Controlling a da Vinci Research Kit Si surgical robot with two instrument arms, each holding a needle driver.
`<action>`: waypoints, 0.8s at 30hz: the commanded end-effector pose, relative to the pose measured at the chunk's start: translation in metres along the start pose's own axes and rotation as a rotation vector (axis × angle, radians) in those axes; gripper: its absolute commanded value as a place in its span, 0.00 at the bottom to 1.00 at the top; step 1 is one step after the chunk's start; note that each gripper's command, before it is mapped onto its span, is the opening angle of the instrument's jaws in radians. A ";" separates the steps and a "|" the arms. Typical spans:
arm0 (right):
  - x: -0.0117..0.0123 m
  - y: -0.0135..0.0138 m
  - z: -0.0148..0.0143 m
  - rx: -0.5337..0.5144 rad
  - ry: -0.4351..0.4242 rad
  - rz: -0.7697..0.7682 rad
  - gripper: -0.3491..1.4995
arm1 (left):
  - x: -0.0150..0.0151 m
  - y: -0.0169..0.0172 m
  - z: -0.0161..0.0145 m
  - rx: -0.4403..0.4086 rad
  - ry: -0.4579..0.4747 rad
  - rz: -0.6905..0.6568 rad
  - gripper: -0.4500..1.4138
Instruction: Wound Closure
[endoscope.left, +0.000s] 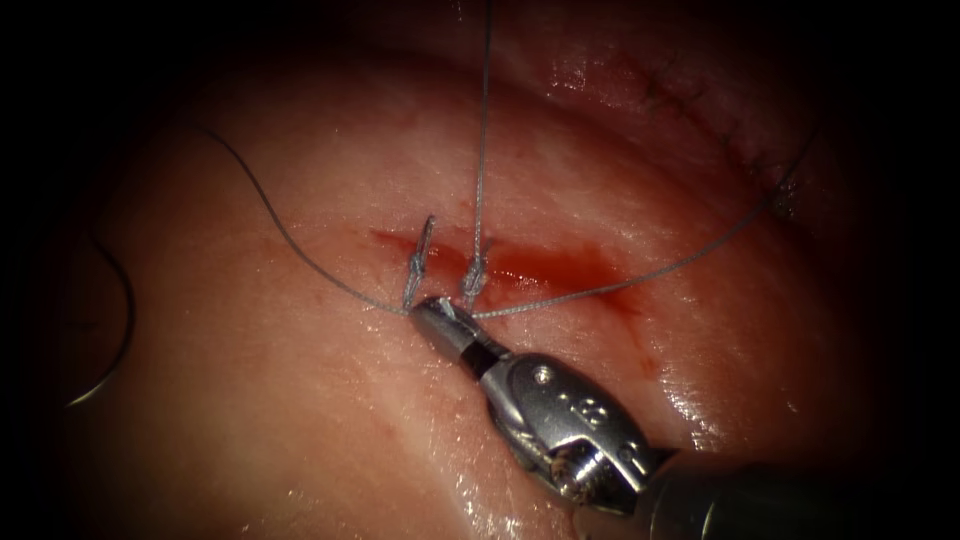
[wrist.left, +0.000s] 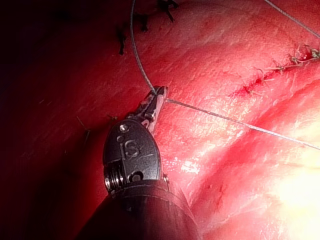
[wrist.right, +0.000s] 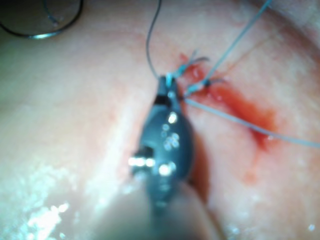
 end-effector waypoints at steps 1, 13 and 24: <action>-0.0012 -0.0007 -0.0004 0.006 -0.007 0.002 0.00 | -0.0006 -0.0005 0.0007 0.001 0.000 0.001 0.00; -0.0021 -0.0026 -0.0012 0.040 -0.017 -0.004 0.00 | -0.0003 -0.0047 0.0032 0.052 -0.004 0.000 0.00; -0.0042 -0.0031 -0.0017 0.135 -0.049 -0.028 0.00 | -0.0020 -0.0078 0.0059 0.112 -0.017 0.033 0.00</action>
